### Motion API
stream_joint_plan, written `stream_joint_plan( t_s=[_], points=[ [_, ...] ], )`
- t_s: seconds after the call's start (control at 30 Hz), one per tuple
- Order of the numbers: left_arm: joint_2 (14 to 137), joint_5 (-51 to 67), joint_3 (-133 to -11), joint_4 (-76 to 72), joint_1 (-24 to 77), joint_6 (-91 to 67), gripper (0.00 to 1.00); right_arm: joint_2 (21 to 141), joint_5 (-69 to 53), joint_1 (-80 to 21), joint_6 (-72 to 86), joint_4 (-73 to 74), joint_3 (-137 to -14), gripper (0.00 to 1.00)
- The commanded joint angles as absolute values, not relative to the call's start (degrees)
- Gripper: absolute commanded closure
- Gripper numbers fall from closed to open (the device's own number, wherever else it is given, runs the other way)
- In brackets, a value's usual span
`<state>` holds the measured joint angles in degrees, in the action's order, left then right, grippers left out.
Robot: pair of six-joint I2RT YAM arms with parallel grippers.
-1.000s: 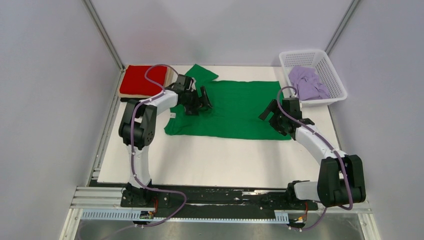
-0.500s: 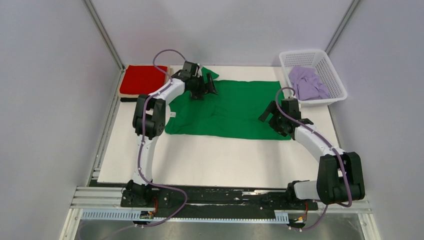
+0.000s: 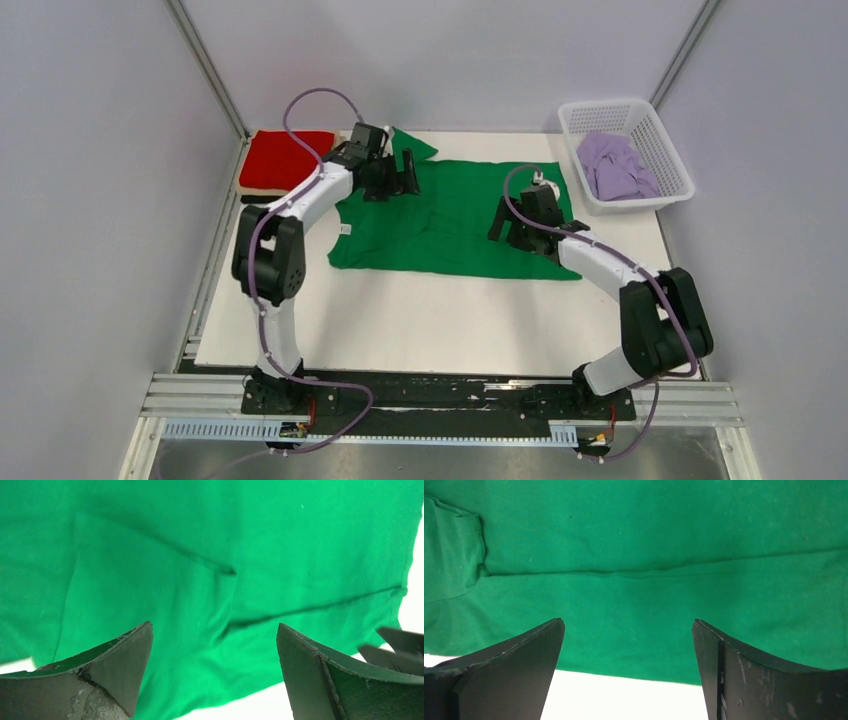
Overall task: Fold and stack the t-shirts
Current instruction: Fold the flattened tshirt in 1/3 of the way
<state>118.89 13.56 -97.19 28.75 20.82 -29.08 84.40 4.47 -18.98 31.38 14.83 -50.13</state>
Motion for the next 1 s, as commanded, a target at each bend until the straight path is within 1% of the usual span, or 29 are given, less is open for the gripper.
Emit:
stream_joint_plan(
  t_s=[0.0,0.13,0.3,0.43,0.53,0.73,0.97],
  points=[
    [104.20,6.66,-84.32,24.57,21.53,-30.28,0.00,91.06,7.44,-20.35,28.53,12.61,-54.73,0.00],
    [101.45,9.92,-71.82,18.50,21.53,-33.69,0.00,95.99,6.28,-21.26,28.49,14.16,-56.89,0.00],
    [103.88,8.43,-66.43,18.18,21.53,-34.27,0.00,98.45,7.57,-22.19,29.31,17.26,-55.85,0.00],
    [106.10,5.73,-63.25,19.58,21.53,-34.72,0.00,97.30,7.91,-22.78,31.29,18.89,-51.58,0.00],
    [104.67,2.95,-58.65,22.46,21.53,-37.13,0.00,95.29,7.90,-23.80,33.80,20.33,-47.78,0.00],
    [94.12,0.61,-45.89,26.28,21.91,-41.89,0.00,88.53,5.58,-25.99,40.19,24.37,-40.68,0.00],
    [75.99,1.88,-31.29,29.52,24.55,-45.89,0.00,79.16,1.17,-29.11,45.48,26.88,-31.84,0.00]
  ],
)
